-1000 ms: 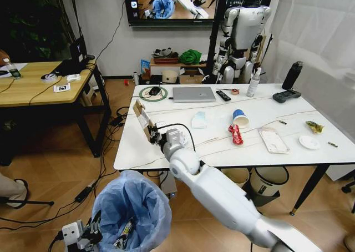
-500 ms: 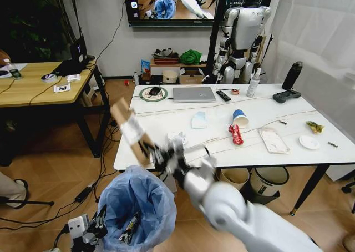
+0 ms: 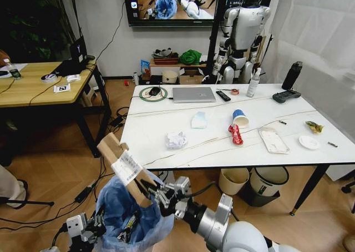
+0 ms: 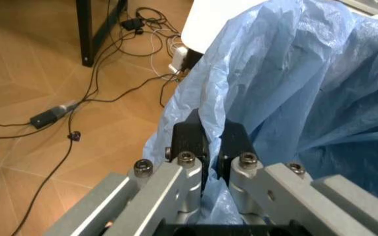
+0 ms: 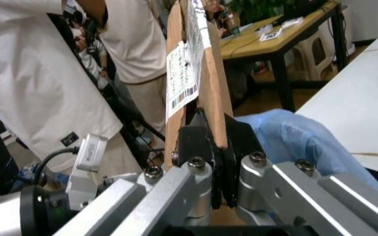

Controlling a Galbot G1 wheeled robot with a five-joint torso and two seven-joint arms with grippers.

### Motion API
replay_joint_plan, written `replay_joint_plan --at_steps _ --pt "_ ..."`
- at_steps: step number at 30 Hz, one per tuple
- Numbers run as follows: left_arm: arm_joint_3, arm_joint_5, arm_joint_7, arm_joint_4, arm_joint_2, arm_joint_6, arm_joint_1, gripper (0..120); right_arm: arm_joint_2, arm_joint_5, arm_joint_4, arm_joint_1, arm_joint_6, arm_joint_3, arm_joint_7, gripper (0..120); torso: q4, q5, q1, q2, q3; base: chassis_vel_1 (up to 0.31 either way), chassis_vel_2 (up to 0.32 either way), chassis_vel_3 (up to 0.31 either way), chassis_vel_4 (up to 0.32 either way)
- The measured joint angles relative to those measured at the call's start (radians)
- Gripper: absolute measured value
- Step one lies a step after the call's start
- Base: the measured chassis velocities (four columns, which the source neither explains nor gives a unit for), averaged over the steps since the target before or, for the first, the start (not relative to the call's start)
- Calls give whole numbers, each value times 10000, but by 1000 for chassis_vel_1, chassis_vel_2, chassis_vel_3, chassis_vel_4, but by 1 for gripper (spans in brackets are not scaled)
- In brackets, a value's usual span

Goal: Pick up the trash bin and place the trash from the table into it.

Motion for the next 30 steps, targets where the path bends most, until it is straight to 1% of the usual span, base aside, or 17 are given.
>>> replay_joint_plan --at_steps 8,9,11,12,15,16,17,18,19,20,23,24,25,30 --pt "-11 63 -1 -117 -87 1 74 0 133 -515 -382 -271 53 -81 -209 0 1 1 2 -2 0 0 0 0 0" --pt "-11 67 -1 -139 -95 1 71 0 133 -669 -425 -352 65 -59 -231 1 1 0 2 -2 0 0 0 0 0" --pt "-3 73 -8 -175 -107 3 54 0 124 -929 -482 -508 126 8 -241 10 0 1 1 -2 0 0 0 0 0" --pt "-3 73 -8 -175 -107 3 54 0 124 -929 -482 -508 126 8 -241 10 0 1 1 -2 0 0 0 0 0" --pt "2 76 -23 -191 -108 15 43 0 118 -1124 -498 -652 172 90 -245 18 0 0 2 -2 0 0 0 0 0" --pt "2 77 -28 -191 -106 18 42 0 134 -1173 -497 -725 178 128 -245 26 0 0 2 -2 0 0 0 0 0" --pt "5 78 -29 -191 -102 20 42 0 149 -1241 -497 -779 184 155 -245 31 0 0 2 -2 0 0 0 0 0" --pt "5 78 -29 -191 -102 20 42 0 149 -1241 -497 -779 184 155 -245 31 0 0 2 -2 0 0 0 0 0" --pt "9 79 -31 -191 -91 21 43 0 163 -1350 -495 -838 197 185 -245 36 0 0 2 -2 0 0 0 0 0" --pt "10 78 -32 -191 -87 22 44 0 165 -1380 -491 -857 199 197 -244 38 0 0 1 -2 0 0 0 0 0" --pt "9 73 -38 -191 -69 30 29 0 164 -1487 -413 -924 216 302 -240 52 0 0 2 -2 0 0 0 0 0" --pt "15 68 -38 -191 -67 30 27 0 179 -1493 -353 -918 220 375 -236 56 0 -1 1 -2 0 0 0 0 0" --pt "15 68 -38 -191 -67 30 27 0 179 -1493 -353 -918 220 375 -236 56 0 -1 1 -2 0 0 0 0 0" --pt "81 65 -32 -160 -71 30 36 0 525 -1307 -187 -367 -20 1117 100 78 0 -2 1 -1 0 0 0 0 0"
